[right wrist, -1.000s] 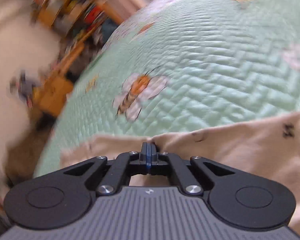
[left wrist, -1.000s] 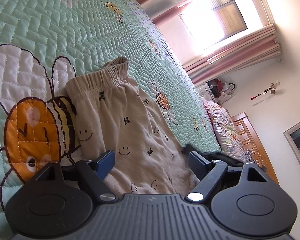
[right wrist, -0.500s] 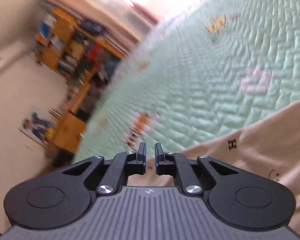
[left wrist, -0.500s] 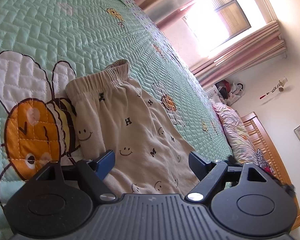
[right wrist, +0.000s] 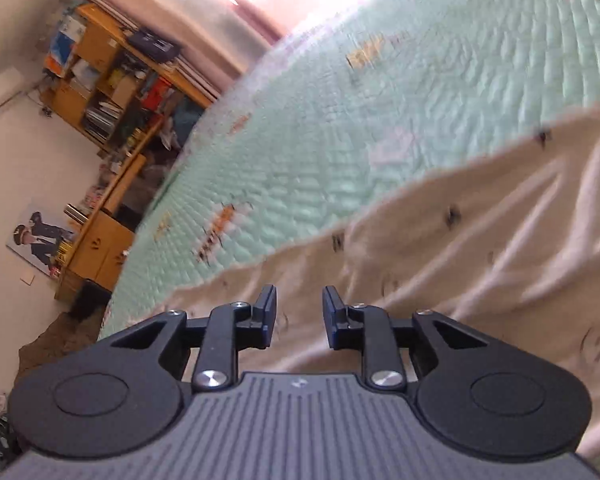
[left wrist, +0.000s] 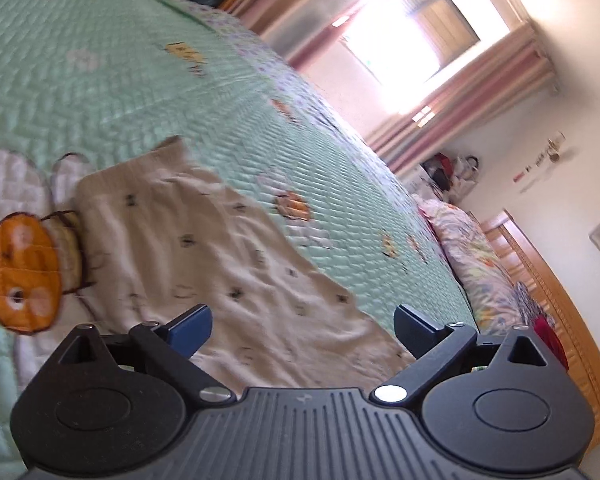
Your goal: Fold clothes
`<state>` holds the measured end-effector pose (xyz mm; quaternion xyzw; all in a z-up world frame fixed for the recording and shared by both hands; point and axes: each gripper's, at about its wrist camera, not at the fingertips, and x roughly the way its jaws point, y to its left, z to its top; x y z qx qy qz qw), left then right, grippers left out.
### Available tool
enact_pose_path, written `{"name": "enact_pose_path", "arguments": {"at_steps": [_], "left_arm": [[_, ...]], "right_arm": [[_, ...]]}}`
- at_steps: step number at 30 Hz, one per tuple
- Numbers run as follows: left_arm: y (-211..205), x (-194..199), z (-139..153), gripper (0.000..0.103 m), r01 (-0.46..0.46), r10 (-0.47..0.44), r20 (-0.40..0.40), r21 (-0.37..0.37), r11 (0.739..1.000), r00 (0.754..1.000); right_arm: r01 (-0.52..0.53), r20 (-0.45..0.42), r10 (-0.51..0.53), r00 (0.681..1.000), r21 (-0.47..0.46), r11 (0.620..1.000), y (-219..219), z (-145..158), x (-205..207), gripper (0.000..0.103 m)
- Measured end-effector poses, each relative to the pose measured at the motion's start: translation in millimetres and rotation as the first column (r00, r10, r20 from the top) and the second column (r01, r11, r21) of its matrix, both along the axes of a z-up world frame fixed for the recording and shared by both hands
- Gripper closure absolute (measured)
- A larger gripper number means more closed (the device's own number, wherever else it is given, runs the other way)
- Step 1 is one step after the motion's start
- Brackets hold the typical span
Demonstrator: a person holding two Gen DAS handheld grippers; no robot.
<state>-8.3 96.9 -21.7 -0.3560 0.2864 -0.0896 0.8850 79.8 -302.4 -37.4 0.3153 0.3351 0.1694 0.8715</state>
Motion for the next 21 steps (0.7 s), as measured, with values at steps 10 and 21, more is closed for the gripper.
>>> {"name": "enact_pose_path", "arguments": {"at_steps": [10,21], "left_arm": [[-44,25,-34,0.001,0.077,-0.068,-0.153,0.052,0.996,0.986],[-72,15,-8,0.001,0.036,-0.021,-0.148,0.101,0.994,0.989]], "right_arm": [[0.088,-0.08,-0.075,0.994,0.175,0.981,-50,-37,23,0.077],[-0.075,-0.049,0.079,0.996,0.076,0.994,-44,-33,-26,0.073]]}}
